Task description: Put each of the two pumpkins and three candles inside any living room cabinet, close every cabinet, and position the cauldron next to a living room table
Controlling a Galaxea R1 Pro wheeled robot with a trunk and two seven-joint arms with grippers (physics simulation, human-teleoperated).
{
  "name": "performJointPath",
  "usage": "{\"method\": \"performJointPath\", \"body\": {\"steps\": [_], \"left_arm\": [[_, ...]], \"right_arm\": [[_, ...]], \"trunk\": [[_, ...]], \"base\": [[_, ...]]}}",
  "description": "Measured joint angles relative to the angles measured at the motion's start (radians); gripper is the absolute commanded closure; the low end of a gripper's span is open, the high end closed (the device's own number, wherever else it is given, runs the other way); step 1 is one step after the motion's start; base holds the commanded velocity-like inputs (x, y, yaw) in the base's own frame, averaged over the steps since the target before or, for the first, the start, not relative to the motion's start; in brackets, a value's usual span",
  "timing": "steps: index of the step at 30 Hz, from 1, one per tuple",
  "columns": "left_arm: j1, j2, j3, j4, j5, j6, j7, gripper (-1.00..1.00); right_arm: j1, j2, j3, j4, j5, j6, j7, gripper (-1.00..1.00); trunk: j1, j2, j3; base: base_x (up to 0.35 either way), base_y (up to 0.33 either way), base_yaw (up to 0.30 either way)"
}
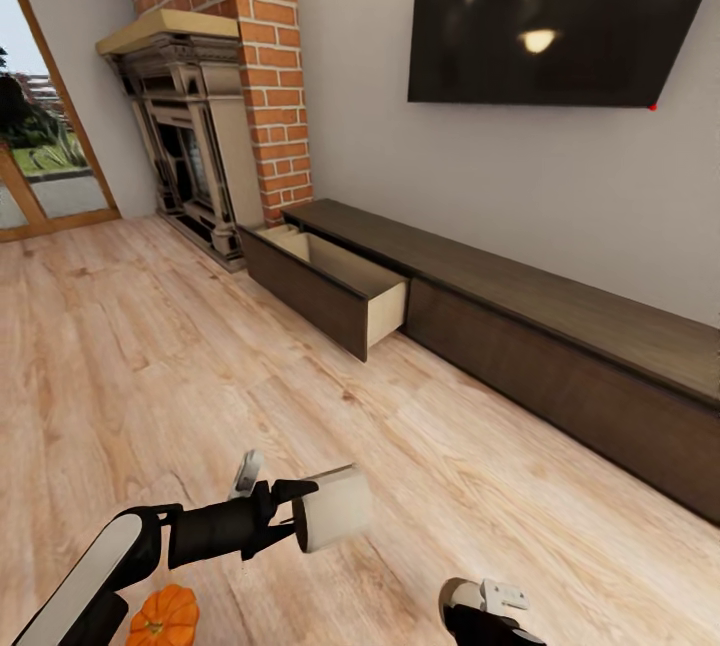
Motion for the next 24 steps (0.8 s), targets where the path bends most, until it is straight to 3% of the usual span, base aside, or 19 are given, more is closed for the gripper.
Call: {"method": "performJointPath", "body": {"steps": [8, 24], "left_arm": [[0.000, 0.000, 0.000, 0.000, -0.002, 0.000, 0.000, 1.00], [0.000, 0.000, 0.000, 0.000, -0.007, 0.001, 0.000, 1.00]], "right_arm": [[-0.001, 0.000, -0.001, -0.001, 0.000, 0.000, 0.000, 1.00], [0.000, 0.000, -0.001, -0.001, -0.002, 0.000, 0.000, 1.00]], "trunk": [[-0.003, 0.002, 0.031], [-0.064, 0.114, 0.081]], "base": [[-0.264, 0.000, 0.000], [-0.339, 0.000, 0.002]]}}
